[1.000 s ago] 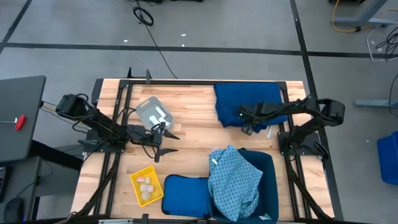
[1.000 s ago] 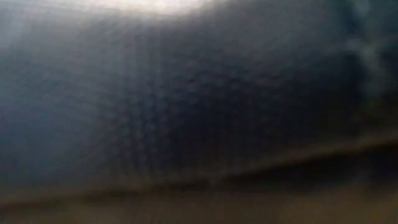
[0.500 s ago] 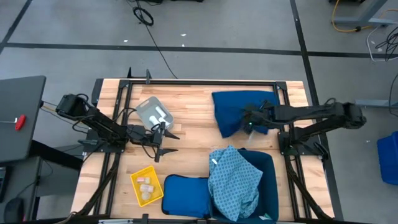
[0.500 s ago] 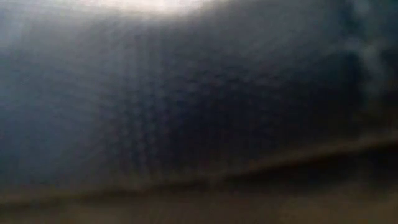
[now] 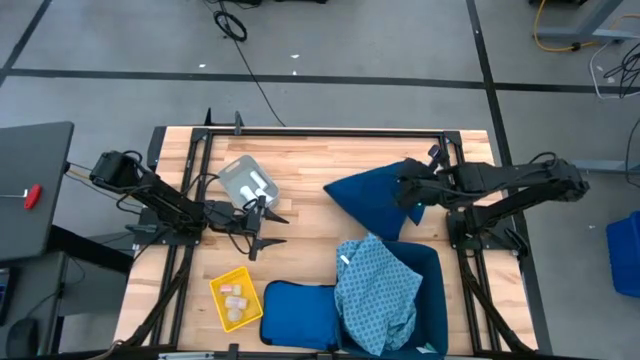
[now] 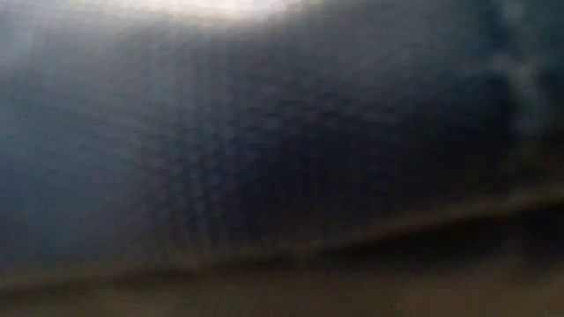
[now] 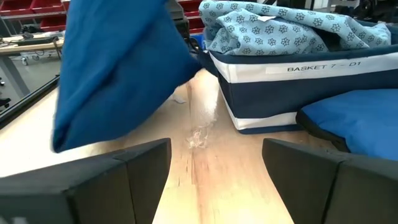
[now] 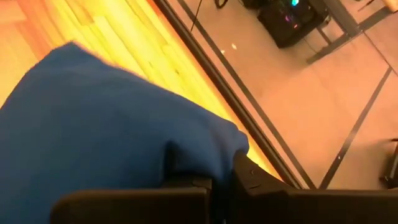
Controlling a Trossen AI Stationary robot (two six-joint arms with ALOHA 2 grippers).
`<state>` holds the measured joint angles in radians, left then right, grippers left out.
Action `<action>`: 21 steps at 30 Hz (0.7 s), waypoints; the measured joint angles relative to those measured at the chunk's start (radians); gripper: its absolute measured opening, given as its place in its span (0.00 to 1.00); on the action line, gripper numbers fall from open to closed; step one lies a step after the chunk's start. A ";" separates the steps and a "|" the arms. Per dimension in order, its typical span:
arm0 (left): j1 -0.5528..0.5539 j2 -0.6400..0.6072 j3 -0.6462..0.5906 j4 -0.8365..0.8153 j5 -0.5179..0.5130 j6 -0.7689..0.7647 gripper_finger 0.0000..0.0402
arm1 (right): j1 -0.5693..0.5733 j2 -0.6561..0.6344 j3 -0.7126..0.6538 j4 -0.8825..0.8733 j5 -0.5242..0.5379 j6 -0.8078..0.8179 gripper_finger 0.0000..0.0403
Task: Pick & place medical supplies in basket/bin
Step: Put the blue patient gown into the blue laundry bin
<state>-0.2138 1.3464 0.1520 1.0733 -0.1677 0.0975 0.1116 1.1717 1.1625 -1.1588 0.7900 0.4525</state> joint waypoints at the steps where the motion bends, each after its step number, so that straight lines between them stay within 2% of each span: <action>1: 0.000 0.000 0.000 0.000 0.000 0.000 0.64 | -0.005 0.000 -0.002 -0.003 -0.009 -0.001 0.02; 8: 0.000 0.000 0.000 0.000 0.000 0.006 0.64 | -0.046 0.000 -0.075 -0.003 -0.050 -0.014 0.02; 13: 0.000 0.000 0.000 0.004 0.000 0.006 0.64 | -0.089 0.000 -0.146 0.022 -0.165 -0.042 0.02; 21: 0.000 0.000 0.000 0.013 0.000 0.007 0.64 | -0.182 0.000 -0.261 0.006 -0.128 -0.058 0.02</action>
<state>-0.2138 1.3468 0.1520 1.0860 -0.1680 0.1043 -0.0702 1.1717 0.9018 -1.1529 0.6620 0.3947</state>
